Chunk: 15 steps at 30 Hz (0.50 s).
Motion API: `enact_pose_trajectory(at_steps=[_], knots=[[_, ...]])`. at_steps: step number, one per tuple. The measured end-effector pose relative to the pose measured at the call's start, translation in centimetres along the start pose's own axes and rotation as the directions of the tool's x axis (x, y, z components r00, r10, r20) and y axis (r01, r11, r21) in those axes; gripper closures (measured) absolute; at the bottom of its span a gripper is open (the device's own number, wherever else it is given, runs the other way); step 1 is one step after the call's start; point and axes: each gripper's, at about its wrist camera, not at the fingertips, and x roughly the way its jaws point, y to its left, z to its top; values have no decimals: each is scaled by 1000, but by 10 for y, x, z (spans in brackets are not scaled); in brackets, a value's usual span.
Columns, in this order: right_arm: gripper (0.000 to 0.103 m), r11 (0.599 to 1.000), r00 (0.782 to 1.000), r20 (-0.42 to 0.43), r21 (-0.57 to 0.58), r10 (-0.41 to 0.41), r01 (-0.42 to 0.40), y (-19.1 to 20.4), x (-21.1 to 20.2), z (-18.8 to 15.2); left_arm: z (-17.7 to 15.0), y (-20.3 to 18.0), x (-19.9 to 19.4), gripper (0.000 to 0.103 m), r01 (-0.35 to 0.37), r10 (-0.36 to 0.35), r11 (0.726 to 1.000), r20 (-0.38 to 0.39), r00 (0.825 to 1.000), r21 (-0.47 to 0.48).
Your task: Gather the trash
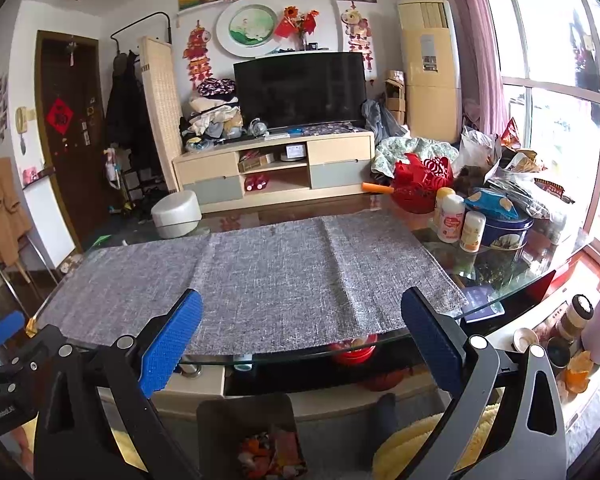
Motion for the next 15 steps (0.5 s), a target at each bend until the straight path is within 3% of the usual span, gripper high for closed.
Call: enact_pose_trajectory(at_steps=[15], knots=[[3,1000,1000,0,0,1,-1,0,0,1,0,0,0,8,-2,2,1000,-4,1000,0]])
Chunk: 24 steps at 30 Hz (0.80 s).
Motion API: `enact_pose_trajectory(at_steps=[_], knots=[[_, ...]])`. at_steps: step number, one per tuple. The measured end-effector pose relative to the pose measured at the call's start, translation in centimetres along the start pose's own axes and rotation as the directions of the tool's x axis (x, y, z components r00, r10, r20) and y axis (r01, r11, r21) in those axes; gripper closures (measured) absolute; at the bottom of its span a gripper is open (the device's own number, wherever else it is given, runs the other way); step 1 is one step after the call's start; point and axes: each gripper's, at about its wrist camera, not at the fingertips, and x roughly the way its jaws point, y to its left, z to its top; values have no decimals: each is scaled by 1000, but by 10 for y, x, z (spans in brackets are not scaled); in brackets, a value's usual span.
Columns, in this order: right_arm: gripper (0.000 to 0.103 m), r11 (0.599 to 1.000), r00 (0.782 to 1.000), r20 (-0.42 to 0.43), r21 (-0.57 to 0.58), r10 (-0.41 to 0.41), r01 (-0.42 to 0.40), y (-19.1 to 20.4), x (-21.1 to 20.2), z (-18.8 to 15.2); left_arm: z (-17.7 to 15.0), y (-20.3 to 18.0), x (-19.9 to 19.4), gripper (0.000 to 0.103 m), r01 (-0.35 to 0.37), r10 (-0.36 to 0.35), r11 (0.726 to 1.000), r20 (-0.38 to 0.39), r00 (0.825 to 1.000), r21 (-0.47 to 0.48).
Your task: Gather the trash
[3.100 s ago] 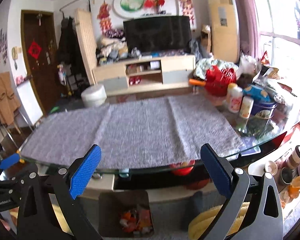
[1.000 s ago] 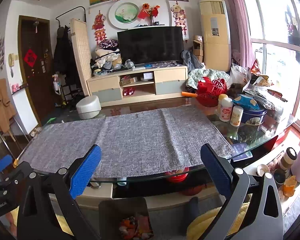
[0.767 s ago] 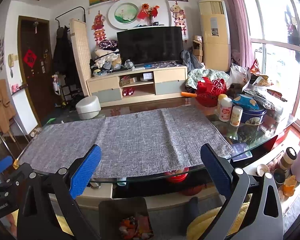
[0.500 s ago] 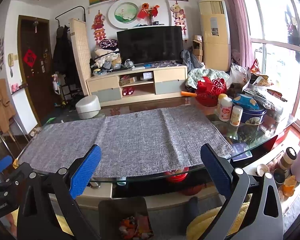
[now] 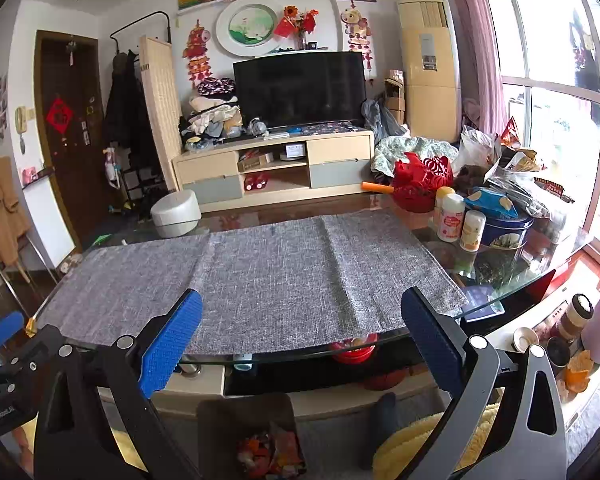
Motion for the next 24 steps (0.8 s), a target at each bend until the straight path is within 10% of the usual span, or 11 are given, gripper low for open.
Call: enact_pose_trajectory(at_steps=[24], knots=[[3,1000,1000,-4,2,-3,3,0,1,-3,0,0,-1,8,-2,2,1000,0,1000,-2]])
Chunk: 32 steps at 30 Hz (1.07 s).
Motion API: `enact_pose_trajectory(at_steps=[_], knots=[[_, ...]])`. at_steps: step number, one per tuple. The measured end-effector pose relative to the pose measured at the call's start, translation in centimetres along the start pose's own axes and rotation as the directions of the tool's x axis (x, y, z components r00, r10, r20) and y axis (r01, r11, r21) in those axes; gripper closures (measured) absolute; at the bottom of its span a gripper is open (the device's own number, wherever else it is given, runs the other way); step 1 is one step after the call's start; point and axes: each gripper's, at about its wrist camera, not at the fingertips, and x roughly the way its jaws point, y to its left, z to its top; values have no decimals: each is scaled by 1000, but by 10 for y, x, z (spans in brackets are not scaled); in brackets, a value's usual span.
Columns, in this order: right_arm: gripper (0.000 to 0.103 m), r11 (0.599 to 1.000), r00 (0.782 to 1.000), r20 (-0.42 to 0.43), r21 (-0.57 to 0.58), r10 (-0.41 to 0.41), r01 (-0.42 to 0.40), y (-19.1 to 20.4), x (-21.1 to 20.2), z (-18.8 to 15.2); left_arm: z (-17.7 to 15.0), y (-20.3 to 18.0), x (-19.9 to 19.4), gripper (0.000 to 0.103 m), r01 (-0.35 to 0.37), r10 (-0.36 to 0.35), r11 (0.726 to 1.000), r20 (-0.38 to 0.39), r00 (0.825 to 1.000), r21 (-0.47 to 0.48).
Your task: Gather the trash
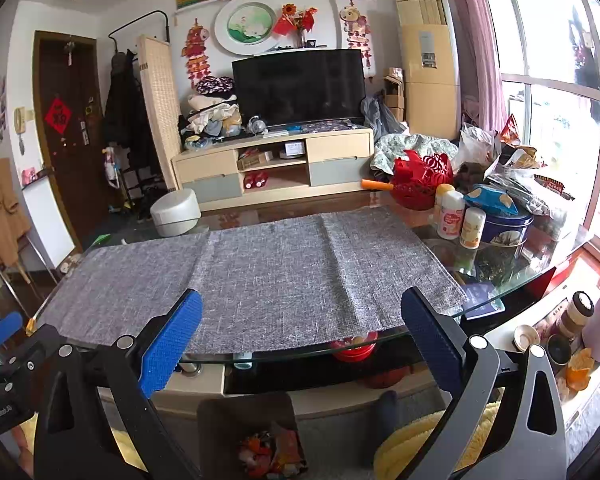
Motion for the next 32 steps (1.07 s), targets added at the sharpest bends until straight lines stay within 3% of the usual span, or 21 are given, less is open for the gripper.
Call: enact_pose_trajectory(at_steps=[32], knots=[[3,1000,1000,-24,3,-9,9,2,3,-4,2,-5,1,8,-29,29,999,-10,1000,21]])
